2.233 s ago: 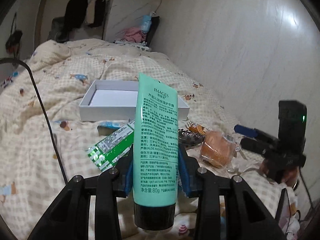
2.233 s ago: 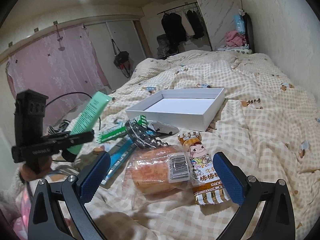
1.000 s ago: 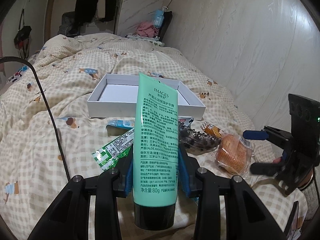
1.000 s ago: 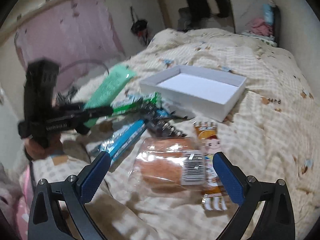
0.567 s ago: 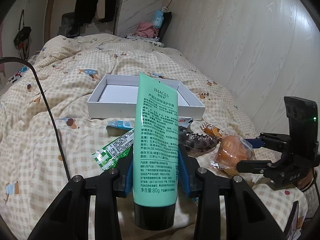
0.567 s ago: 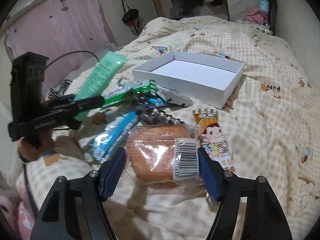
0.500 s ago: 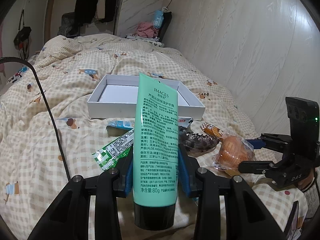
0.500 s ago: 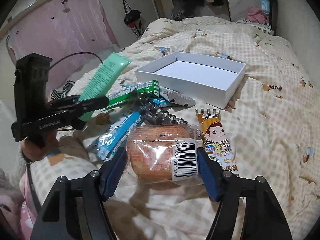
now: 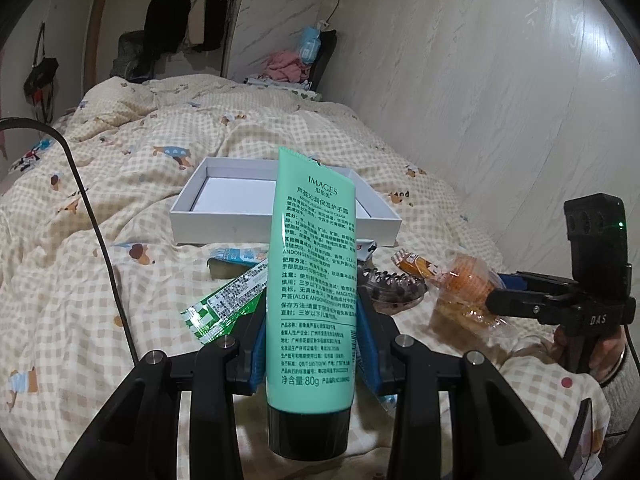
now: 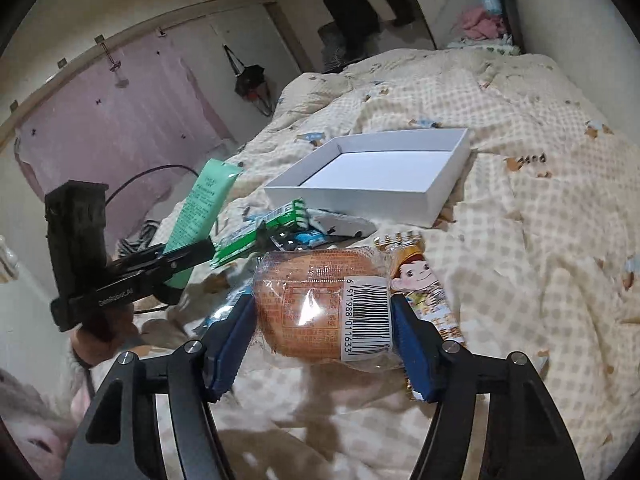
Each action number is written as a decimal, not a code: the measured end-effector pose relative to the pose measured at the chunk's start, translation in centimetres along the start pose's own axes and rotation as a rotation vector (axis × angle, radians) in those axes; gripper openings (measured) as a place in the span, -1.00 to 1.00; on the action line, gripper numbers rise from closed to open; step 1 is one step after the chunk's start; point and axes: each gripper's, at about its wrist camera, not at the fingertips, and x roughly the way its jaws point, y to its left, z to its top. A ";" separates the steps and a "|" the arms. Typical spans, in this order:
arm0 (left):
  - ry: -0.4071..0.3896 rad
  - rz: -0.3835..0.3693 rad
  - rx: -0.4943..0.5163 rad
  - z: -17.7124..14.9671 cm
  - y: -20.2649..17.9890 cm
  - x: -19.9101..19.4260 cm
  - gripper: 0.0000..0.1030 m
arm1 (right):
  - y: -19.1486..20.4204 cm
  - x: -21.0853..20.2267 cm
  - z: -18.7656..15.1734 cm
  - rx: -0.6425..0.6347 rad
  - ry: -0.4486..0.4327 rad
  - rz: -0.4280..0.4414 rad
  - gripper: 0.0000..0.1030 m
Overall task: Organize objects
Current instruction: 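Hold the green tube in the left tool while the right tool grasps the wrapped bread, then carry the green tube and wrapped bread with both tools over the white box, then release the green tube and the bread into the white box, opening both tools, then move the left tool toward the green snack packet beside the box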
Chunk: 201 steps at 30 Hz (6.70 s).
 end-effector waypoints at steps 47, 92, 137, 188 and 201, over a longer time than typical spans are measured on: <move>-0.063 -0.128 -0.036 5.7 2.2 -1.2 -0.20 | 0.5 -0.7 5.2 0.103 -0.098 0.168 0.31; 0.304 0.251 0.147 9.5 7.6 20.4 -0.23 | -6.6 13.1 11.9 0.089 0.104 -0.202 0.31; -0.019 0.200 0.037 14.0 3.9 4.5 0.54 | -1.1 4.1 16.2 -0.121 -0.146 -0.115 0.83; -0.072 0.088 0.267 0.5 -6.1 -1.6 0.99 | 2.8 -3.4 1.9 -0.111 -0.186 -0.103 1.00; 0.015 0.065 0.163 -0.7 -4.3 0.2 0.99 | 3.2 -1.0 -0.8 -0.125 -0.171 -0.151 1.00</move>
